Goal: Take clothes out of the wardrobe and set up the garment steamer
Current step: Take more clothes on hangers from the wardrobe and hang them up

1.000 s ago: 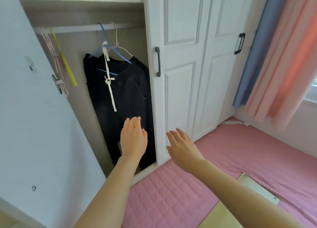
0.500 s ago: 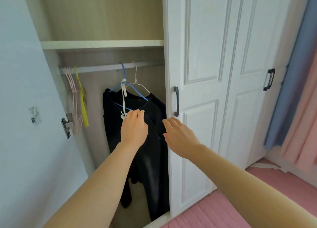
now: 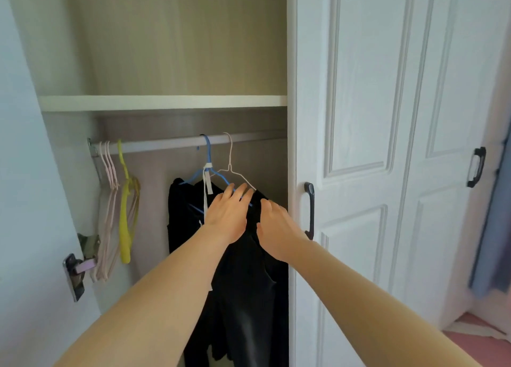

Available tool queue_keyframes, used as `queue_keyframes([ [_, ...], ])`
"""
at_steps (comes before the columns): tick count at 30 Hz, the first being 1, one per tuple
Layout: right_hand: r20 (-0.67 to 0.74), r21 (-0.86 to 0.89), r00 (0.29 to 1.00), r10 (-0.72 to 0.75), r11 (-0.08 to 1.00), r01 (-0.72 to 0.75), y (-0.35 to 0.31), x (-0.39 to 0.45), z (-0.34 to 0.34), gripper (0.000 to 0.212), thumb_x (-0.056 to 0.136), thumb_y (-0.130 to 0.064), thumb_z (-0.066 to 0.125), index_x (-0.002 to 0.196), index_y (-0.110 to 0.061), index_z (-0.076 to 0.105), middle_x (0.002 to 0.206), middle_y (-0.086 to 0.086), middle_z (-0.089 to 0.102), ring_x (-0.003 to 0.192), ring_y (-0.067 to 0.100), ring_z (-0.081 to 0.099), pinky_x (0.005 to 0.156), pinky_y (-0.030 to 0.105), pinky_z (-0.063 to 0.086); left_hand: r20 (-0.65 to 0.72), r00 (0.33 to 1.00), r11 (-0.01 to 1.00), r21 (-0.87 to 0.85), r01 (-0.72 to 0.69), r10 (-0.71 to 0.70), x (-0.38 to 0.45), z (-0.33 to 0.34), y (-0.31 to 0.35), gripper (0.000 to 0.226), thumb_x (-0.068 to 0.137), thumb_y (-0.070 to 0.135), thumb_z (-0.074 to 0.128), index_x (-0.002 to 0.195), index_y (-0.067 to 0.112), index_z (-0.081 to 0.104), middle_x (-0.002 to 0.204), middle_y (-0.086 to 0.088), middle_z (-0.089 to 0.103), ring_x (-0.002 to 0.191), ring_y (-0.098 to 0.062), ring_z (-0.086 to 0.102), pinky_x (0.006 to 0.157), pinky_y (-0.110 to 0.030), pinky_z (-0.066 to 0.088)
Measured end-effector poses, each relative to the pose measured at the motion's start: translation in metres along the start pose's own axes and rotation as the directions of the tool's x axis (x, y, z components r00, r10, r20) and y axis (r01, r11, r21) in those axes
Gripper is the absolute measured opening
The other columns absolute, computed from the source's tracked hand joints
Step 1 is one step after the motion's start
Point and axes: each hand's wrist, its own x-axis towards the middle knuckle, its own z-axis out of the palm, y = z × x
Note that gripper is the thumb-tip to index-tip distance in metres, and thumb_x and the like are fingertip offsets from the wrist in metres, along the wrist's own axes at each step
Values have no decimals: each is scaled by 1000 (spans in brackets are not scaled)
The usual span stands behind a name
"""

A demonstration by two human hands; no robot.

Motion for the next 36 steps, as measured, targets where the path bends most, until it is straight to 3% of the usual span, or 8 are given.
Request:
queue_keyframes([
  [8,-18,-107,989,144,984,-145,6,47,33,54,98,-20,37,143,5,20,143,21,36,131,32,39,111,37,33,13,999,998,42,-43,43,9,35,-23,66,91,12,49,151,20,21,159,-3,18,147,-27,9,119,-42,14],
  [12,21,-75,981,190,979,-188,6,51,44,59,101,-25,36,145,5,13,148,23,30,135,34,35,111,39,32,-86,992,995,-39,-94,91,3,48,-33,61,89,7,52,146,15,35,154,-7,32,145,-28,22,117,-41,22],
  [17,-59,67,981,185,981,-181,-4,42,57,54,99,-36,40,141,-4,29,134,15,41,116,31,50,93,40,49,-284,956,983,-141,-118,74,-5,61,-46,36,89,10,54,124,7,60,132,-11,57,128,-28,48,108,-41,40],
  [21,-44,144,993,106,985,-98,-17,40,66,50,99,-38,38,136,-5,34,131,14,39,118,33,45,95,43,45,-307,943,920,-393,-4,-127,-7,51,-46,38,94,29,33,101,9,65,111,-1,62,109,-16,55,89,-31,49],
  [26,-31,255,997,66,965,-56,-22,45,62,39,103,-24,25,130,-5,45,128,16,46,117,31,43,95,39,43,-175,924,745,-650,151,-340,14,41,-53,21,86,5,61,107,7,58,135,-3,44,112,-13,51,83,-20,39],
  [31,-85,417,990,109,906,-64,-21,66,54,47,101,-14,41,145,-3,27,133,17,47,110,25,56,90,27,48,52,792,377,-859,346,-609,37,28,-53,59,85,0,64,136,13,39,125,-5,51,100,-15,57,70,-14,44],
  [34,2,566,981,195,808,-162,-24,85,51,51,100,-14,42,146,-4,23,130,17,51,112,26,55,92,31,47,368,603,-148,-912,383,-708,52,23,-57,54,82,-7,64,130,6,45,99,-4,63,90,-21,63,75,-29,54],
  [36,101,673,964,244,697,-247,-27,96,45,47,101,-15,41,145,-4,26,132,17,50,116,28,53,92,32,46,500,588,-391,-866,313,-636,56,20,-57,40,85,-9,61,121,6,51,94,-13,67,77,-23,64,66,-33,58],
])
